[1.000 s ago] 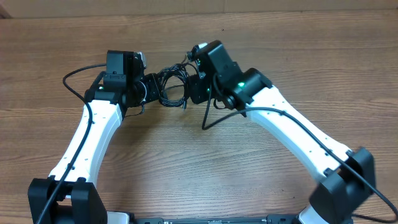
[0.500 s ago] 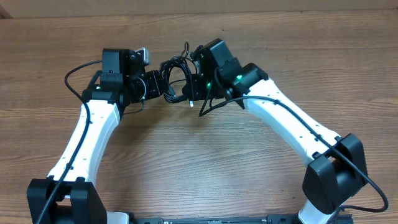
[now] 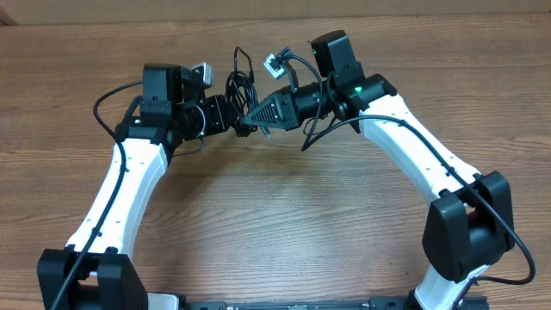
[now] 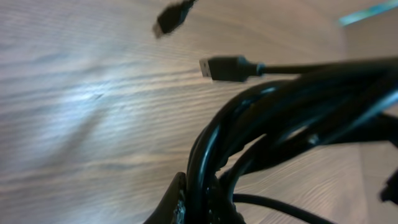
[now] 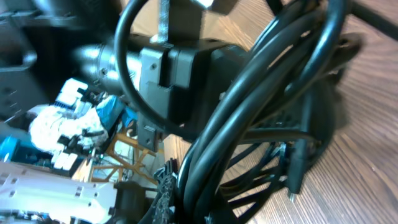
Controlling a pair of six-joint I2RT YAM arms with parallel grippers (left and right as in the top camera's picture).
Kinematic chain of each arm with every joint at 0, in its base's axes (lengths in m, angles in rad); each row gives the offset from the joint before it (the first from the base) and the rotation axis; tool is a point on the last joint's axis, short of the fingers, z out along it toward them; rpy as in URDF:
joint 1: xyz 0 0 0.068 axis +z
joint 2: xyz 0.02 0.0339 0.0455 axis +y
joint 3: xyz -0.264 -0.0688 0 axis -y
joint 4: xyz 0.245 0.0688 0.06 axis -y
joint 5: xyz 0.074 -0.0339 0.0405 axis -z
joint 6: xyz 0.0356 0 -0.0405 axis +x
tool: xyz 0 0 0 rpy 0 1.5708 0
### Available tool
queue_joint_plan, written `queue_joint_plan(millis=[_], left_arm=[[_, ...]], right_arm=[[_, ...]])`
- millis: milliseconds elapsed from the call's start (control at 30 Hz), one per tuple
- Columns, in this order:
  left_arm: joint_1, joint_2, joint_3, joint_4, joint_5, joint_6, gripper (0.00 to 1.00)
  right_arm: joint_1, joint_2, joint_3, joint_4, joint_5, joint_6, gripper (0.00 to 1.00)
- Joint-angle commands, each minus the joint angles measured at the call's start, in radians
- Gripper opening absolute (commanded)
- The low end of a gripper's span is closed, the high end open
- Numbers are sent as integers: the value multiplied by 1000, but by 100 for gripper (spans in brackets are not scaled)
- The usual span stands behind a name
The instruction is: Untangle cables
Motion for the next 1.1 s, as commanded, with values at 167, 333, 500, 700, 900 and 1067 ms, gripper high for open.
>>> queue_joint_plan(millis=[167,333,500,700,900,1067], left_arm=[[48,10,2,251,252,-78,4],[104,10,2,259,455,-84,4],[124,10,2,316,690,-82,4],[118,10,2,325,874,-74,5],[84,10,2,325,801,-75,5],[66,10,2,338,551,-146,4]], right_arm=[[19,-37,22,-172,119,-90,4],[18,-37,22,-209,385,-25,4],[18,-37,22,-199,472,-6,4],[18,-37,22,-186,632,125,4],[36,-37,22,-158,523,139,4],[80,-37,22,-188,423,139,4]])
